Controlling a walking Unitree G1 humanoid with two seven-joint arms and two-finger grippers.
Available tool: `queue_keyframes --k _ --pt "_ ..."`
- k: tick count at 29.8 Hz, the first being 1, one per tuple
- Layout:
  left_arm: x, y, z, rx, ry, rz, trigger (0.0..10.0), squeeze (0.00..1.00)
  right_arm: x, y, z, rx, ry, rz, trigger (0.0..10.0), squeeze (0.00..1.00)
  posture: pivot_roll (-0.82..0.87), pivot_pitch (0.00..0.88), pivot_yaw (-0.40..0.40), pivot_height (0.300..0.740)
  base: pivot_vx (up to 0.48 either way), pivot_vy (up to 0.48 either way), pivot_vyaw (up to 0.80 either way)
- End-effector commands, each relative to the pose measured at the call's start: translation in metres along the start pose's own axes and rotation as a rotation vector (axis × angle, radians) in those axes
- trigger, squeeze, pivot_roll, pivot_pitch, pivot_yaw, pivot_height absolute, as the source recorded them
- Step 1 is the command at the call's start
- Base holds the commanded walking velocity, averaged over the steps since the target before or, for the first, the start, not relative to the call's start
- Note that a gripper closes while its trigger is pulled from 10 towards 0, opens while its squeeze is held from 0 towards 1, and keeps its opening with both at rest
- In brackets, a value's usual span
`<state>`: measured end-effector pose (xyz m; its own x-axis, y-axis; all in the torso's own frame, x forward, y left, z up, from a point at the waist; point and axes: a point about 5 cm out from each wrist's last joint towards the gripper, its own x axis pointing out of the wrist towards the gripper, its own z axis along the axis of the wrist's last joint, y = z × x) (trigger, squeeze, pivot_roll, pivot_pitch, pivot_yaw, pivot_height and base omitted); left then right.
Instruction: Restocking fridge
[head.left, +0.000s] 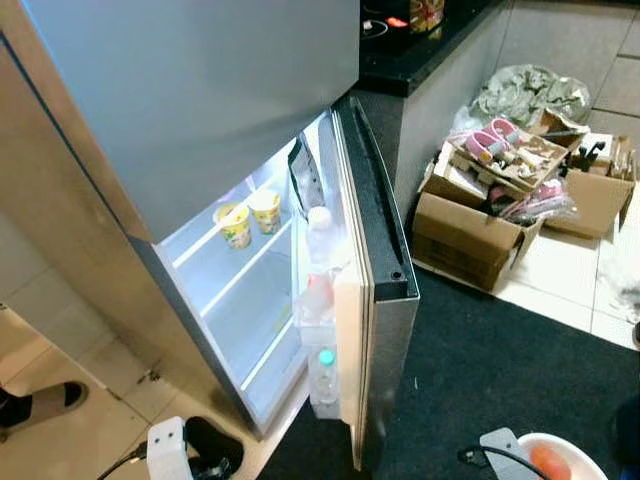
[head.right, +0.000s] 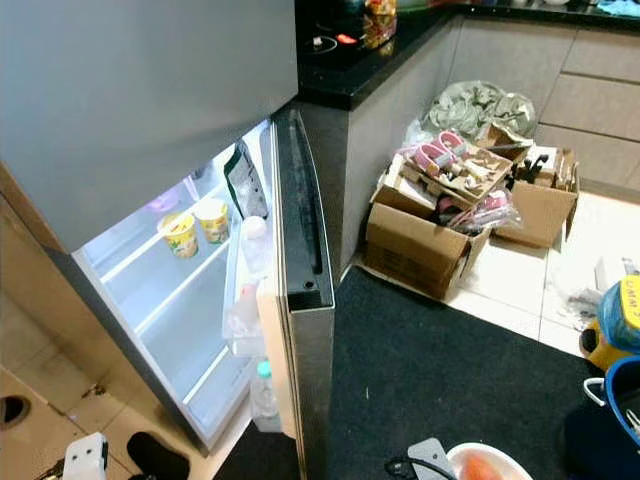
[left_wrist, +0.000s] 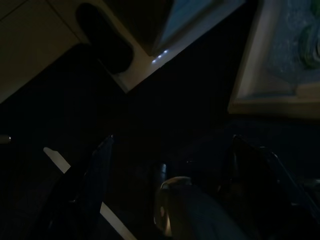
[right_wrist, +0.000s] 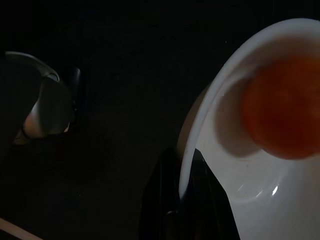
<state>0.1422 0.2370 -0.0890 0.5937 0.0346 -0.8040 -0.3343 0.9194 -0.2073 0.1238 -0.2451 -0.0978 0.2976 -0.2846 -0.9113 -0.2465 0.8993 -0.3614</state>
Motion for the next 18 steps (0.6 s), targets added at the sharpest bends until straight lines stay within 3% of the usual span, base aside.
queue_keyframes --k 1,8,18 --pt "0.002 -0.005 -0.001 -0.026 0.008 0.006 10.0 0.0 0.0 0.0 0.007 0.01 -0.025 -0.008 10.0 0.0 -0.01 0.0 0.042 0.74 0.0 0.0 0.0" --pt "0.006 -0.013 0.01 -0.063 -0.021 0.004 10.0 0.0 0.0 -0.003 0.016 0.021 -0.044 -0.01 10.0 0.0 -0.01 0.0 0.03 0.74 0.0 0.0 0.0" --pt "0.008 -0.017 0.011 -0.111 -0.032 0.007 10.0 0.0 0.0 -0.007 0.022 0.016 -0.057 -0.015 10.0 0.0 -0.01 0.0 0.021 0.74 0.0 0.0 0.0"
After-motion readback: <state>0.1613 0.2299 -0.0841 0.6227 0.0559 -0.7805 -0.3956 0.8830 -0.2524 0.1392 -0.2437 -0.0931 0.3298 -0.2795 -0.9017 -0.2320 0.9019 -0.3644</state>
